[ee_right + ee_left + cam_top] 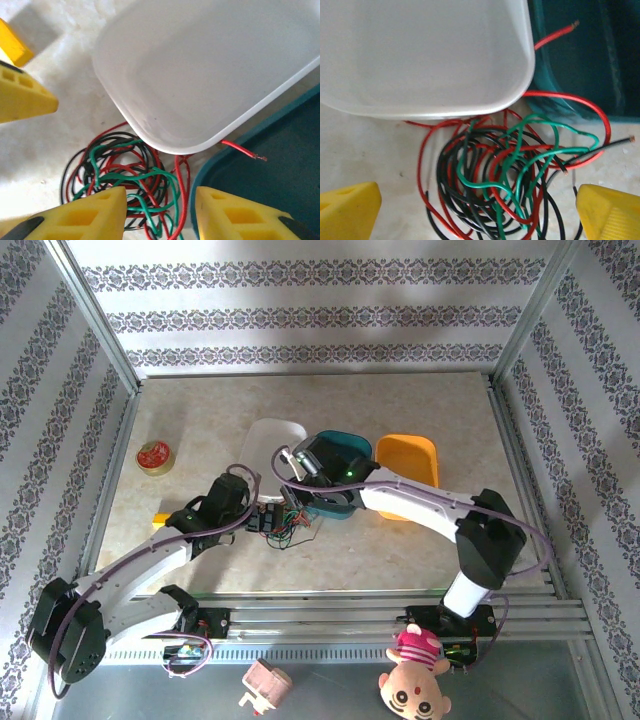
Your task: Untangle the cables
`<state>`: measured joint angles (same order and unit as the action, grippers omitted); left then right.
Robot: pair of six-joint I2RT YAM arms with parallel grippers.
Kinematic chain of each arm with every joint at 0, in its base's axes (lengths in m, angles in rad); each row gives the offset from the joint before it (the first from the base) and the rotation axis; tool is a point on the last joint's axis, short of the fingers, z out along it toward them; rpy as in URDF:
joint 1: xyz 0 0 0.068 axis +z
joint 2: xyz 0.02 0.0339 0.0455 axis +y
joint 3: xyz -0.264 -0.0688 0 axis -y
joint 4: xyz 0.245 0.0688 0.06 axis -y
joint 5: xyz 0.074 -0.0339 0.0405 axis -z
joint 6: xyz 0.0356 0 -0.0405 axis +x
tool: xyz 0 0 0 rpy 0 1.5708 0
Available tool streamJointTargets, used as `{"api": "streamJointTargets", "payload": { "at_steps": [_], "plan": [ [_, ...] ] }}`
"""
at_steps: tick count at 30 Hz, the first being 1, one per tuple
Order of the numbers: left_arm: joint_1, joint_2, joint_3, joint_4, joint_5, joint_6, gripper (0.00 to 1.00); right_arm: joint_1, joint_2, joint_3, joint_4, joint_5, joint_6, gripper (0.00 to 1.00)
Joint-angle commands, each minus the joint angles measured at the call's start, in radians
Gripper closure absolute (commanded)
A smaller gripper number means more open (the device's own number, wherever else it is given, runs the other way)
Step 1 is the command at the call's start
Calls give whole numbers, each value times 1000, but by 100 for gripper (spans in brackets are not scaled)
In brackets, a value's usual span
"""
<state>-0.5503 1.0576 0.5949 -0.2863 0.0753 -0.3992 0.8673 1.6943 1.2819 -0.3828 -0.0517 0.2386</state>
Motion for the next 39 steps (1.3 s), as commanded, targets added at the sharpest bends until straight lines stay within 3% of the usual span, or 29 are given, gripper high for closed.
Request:
{"api": "streamJointTargets", "payload": {
  "at_steps": [1, 12, 17, 19, 24, 33, 39],
  "plan": [
    [-20, 26, -9, -1, 13, -18, 0, -20, 51, 44, -108, -10, 15, 61],
    [-20, 114, -38, 106, 22, -22, 1, -42, 129, 66, -131, -77, 38, 74],
    [-21, 135, -50, 131, -38, -33, 2, -39, 129, 72, -128, -99, 32, 96],
    [-20, 145, -55, 147, -35, -36, 3, -37, 113, 70, -124, -96, 25, 100],
    [-20, 188, -63, 177, -21, -56, 6, -33, 30, 46, -94, -107, 20, 100],
    [-20, 304, -52, 186, 6, -74, 25, -33, -145, -13, -40, -152, 82, 100],
    [-20, 348, -48, 179, 15, -89, 55, -34, -278, -52, 2, -128, 111, 100]
  ]
}}
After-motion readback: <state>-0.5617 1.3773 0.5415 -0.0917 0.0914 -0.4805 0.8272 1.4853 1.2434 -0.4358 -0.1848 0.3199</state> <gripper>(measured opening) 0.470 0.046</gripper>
